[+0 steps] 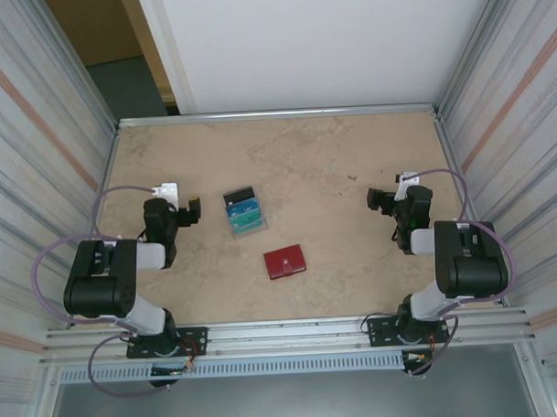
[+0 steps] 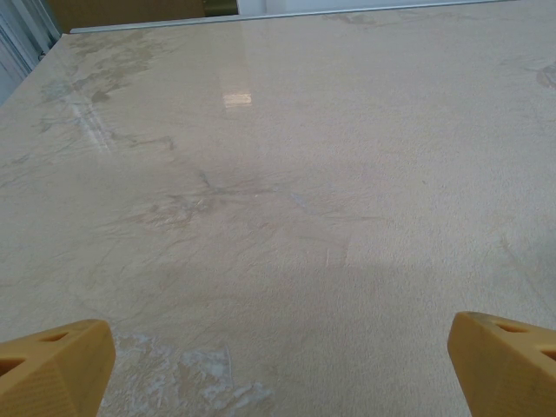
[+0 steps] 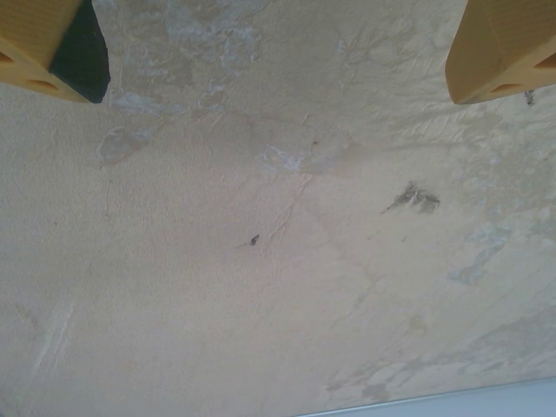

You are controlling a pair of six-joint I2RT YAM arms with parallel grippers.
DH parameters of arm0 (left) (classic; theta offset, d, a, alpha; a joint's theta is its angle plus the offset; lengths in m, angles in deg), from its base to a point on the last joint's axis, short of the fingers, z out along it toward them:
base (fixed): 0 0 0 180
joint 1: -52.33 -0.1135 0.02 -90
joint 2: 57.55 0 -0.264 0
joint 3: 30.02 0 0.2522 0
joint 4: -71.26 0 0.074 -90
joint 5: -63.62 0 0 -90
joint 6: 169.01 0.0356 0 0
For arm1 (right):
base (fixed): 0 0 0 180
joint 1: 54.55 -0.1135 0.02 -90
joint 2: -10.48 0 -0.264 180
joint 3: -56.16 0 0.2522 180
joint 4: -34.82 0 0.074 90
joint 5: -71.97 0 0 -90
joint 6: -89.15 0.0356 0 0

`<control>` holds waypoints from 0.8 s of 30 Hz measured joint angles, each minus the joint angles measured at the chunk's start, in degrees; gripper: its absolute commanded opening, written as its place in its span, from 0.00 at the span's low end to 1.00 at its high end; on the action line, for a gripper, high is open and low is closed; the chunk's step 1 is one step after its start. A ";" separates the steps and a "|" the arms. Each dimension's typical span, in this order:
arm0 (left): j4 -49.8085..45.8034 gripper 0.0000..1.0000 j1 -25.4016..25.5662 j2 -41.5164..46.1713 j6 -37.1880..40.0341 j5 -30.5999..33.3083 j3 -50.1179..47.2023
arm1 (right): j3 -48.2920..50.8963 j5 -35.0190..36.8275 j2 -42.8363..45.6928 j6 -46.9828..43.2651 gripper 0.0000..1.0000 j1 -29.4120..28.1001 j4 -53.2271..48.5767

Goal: Take the credit cards out of the card holder

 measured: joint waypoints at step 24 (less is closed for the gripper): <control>0.00 0.99 0.00 0.00 0.00 0.00 0.00 | -1.36 1.16 0.11 0.04 0.99 0.00 -2.56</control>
